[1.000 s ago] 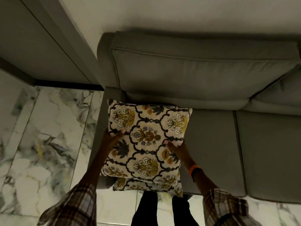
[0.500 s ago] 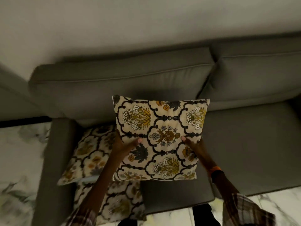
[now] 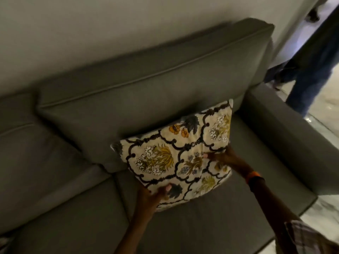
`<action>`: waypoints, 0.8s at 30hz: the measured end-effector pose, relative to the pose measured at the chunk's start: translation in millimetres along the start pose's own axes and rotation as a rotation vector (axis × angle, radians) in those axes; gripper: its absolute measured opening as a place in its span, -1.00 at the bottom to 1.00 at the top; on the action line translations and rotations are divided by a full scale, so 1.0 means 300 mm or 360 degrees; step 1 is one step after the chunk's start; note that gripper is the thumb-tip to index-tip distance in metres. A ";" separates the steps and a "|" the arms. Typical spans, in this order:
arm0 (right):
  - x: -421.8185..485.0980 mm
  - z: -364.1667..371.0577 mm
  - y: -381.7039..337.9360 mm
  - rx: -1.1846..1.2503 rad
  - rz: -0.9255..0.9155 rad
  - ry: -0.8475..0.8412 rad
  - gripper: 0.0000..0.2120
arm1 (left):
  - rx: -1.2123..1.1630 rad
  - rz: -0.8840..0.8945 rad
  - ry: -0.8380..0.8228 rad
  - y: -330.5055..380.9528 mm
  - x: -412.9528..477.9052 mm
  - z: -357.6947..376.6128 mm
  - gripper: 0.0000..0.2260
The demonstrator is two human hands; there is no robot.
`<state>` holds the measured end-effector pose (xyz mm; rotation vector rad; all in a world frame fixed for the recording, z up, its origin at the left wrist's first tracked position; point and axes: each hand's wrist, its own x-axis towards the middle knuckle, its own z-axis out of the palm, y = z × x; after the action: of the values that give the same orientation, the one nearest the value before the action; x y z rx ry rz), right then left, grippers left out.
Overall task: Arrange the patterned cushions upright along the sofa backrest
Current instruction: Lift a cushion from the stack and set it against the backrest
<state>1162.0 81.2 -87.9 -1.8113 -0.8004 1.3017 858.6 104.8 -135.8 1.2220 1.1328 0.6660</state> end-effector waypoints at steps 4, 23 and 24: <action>0.158 -0.347 -0.013 0.0037 0.0136 0.0129 0.31 | 0.0033 0.0075 -0.0145 0.023 0.181 0.305 -0.29; 0.452 -0.698 0.388 0.0683 0.0061 0.0718 0.15 | 0.0160 0.0031 -0.0089 -0.064 0.586 0.824 0.13; 0.409 -0.619 0.391 0.0660 0.0092 0.0855 0.16 | 0.0180 0.0076 -0.0130 -0.088 0.576 0.800 0.09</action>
<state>1381.7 81.4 -210.4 -1.7250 -0.1698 0.8634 1135.6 160.2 -226.8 1.3640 1.0878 0.5887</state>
